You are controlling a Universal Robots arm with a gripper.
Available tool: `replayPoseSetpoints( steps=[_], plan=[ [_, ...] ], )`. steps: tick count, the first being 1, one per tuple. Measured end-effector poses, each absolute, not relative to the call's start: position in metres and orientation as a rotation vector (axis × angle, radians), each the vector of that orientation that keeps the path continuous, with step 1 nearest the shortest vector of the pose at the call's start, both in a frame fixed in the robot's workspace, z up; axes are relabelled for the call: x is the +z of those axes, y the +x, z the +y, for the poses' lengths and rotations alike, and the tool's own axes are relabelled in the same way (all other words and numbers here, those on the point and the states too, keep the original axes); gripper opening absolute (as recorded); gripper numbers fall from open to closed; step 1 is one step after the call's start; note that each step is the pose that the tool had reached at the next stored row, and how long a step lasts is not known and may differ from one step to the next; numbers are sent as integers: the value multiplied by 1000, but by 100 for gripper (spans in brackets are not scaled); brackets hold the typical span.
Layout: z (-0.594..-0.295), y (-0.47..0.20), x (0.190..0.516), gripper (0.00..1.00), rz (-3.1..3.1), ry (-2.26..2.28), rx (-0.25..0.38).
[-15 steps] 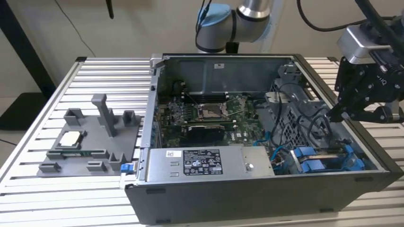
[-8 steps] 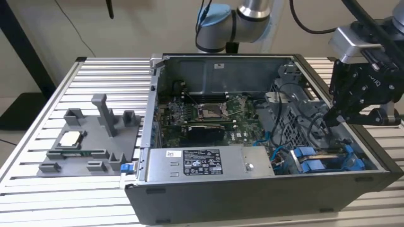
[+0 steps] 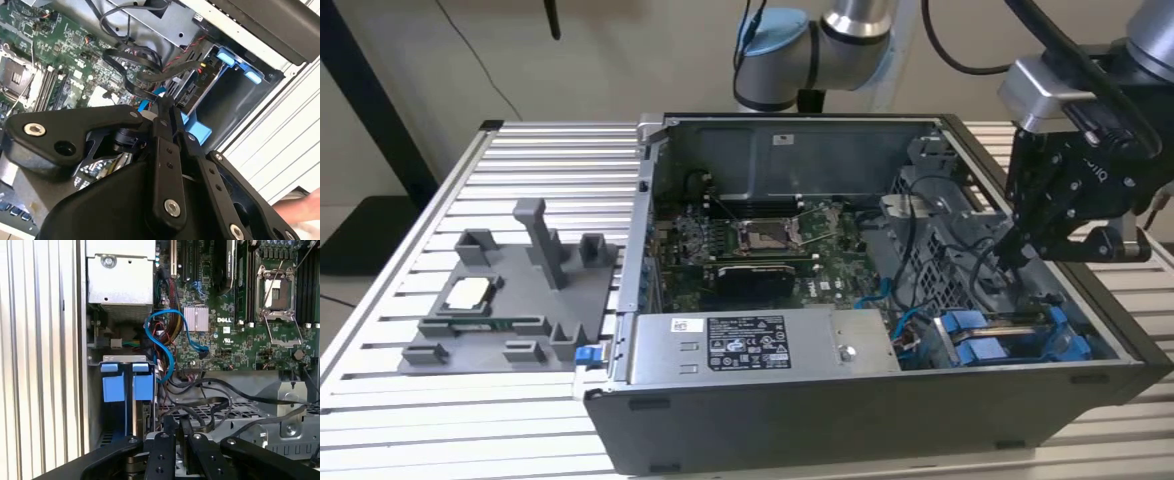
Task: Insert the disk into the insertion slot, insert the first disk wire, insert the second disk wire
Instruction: 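Insert the second disk wire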
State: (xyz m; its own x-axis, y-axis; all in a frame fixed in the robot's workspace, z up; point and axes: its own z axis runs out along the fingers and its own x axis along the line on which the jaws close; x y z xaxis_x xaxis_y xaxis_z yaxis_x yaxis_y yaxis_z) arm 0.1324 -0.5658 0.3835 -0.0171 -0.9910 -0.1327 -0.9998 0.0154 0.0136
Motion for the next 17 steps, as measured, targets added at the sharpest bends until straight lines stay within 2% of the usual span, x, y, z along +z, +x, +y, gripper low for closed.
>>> replayPoseSetpoints(
  steps=[17],
  plan=[
    [-574, 132, 373, 16, 2176, -2141, 157]
  ],
)
